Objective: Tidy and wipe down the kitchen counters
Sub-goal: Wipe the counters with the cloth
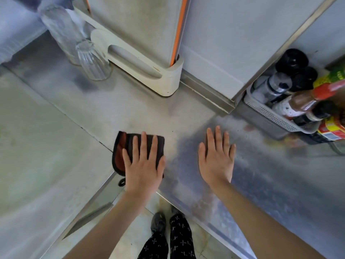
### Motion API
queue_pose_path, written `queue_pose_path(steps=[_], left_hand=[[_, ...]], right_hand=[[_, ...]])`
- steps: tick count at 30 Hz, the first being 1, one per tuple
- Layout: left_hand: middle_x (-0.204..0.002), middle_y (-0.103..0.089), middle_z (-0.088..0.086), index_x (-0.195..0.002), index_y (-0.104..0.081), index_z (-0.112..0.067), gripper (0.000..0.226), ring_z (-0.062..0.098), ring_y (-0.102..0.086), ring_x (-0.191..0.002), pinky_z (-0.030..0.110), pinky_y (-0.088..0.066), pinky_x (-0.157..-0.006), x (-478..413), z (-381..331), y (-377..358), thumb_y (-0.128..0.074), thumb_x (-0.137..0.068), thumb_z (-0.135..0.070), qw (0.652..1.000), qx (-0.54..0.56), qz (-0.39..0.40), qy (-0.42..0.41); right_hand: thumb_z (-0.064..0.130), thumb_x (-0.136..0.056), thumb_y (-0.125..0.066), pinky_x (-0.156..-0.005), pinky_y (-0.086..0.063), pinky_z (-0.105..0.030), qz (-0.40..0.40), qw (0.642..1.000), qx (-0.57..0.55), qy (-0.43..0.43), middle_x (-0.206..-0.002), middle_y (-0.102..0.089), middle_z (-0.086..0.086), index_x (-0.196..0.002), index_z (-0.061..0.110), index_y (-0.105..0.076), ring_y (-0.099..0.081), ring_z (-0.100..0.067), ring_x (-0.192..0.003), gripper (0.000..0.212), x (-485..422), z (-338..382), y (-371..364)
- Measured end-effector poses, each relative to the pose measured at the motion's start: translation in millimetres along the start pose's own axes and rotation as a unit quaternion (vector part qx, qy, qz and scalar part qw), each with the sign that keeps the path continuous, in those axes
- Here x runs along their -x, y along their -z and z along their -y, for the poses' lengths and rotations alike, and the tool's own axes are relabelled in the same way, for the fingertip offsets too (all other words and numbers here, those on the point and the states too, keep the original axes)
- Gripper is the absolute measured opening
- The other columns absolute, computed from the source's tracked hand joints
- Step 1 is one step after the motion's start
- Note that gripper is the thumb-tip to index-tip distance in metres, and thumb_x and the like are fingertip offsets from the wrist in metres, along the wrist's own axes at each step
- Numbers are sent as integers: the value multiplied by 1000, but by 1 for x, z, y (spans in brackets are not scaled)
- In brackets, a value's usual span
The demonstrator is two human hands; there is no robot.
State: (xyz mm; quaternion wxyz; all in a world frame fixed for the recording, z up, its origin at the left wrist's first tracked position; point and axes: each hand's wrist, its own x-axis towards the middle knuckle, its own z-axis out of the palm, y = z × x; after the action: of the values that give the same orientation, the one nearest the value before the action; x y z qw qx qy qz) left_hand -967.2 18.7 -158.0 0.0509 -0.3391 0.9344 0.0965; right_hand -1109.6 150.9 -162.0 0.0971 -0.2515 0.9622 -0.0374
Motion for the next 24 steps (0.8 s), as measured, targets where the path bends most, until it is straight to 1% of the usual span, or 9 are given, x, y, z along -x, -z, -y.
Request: queue_pose_path(steps=[2, 5, 7, 9, 12, 16, 18, 21, 24], left_hand=[[-151, -27, 13, -144, -26, -19, 59, 34, -28, -137, 59, -29, -102, 15, -5, -1, -25, -92, -46, 999, -6, 20, -40], [-151, -28, 11, -142, -31, -21, 60, 32, -29, -137, 60, -31, -101, -6, 4, 6, -26, -90, -50, 996, -23, 34, -82], [-155, -16, 7, -145, -21, -25, 61, 29, -16, -141, 58, -21, -107, -38, 12, 13, -21, -90, -52, 998, -14, 36, -53], [-157, -4, 5, -147, -8, -27, 62, 27, -4, -143, 56, -11, -110, -67, 13, 19, -16, -91, -52, 999, 1, 34, 11], [-157, -1, 7, -148, -4, -24, 61, 29, -1, -143, 57, -9, -110, -75, 0, 18, -15, -93, -49, 999, 2, 25, 40], [-153, -22, 10, -145, -24, -20, 58, 32, -24, -139, 58, -27, -105, -32, -19, 9, -24, -94, -47, 994, -34, 37, -97], [-152, -25, 7, -144, -25, -23, 57, 30, -27, -138, 56, -29, -104, -24, -21, 7, -24, -94, -48, 991, -31, 57, -114], [-155, -19, 3, -145, -22, -27, 55, 27, -20, -141, 54, -24, -108, -44, -24, 14, -24, -95, -48, 998, -9, 43, -51], [-157, 2, -1, -147, -6, -30, 55, 22, 3, -144, 51, -6, -112, -72, -38, 21, -20, -97, -46, 996, 43, 49, 63]], right_hand=[[45, -95, -9, -114, -10, -50, 2, 1000, -7, 2, -158, -9, -2, -149, 22, -14, -4, -28, -145, 59, -1, 0, 0], [43, -96, -13, -114, -12, -51, -1, 1000, -14, 6, -158, -12, -3, -148, 22, -18, -6, -29, -145, 57, -2, 0, 0], [43, -96, -16, -112, -17, -52, -9, 1000, -16, 4, -157, -17, -5, -147, 20, -23, -12, -31, -144, 56, -2, 0, -1], [41, -96, -19, -110, -21, -54, -16, 1000, -14, 4, -155, -23, -7, -146, 18, -28, -18, -33, -142, 56, -2, 0, -2], [41, -96, -21, -110, -23, -54, -18, 1000, -15, 9, -154, -24, -7, -145, 17, -29, -20, -33, -141, 55, -3, -1, -4], [41, -97, -20, -111, -21, -55, -12, 999, -25, 15, -155, -22, -7, -145, 16, -29, -18, -33, -142, 55, -2, -2, -2], [41, -96, -18, -111, -20, -55, -7, 999, -29, 16, -155, -22, -7, -145, 16, -29, -18, -33, -142, 56, -2, -3, -2], [41, -96, -19, -110, -19, -55, -9, 999, -31, 18, -154, -26, -8, -144, 15, -32, -20, -34, -141, 56, -2, -2, -1], [39, -95, -21, -110, -18, -54, -8, 999, -36, 20, -153, -26, -8, -144, 15, -31, -20, -33, -142, 55, -2, -3, -1]])
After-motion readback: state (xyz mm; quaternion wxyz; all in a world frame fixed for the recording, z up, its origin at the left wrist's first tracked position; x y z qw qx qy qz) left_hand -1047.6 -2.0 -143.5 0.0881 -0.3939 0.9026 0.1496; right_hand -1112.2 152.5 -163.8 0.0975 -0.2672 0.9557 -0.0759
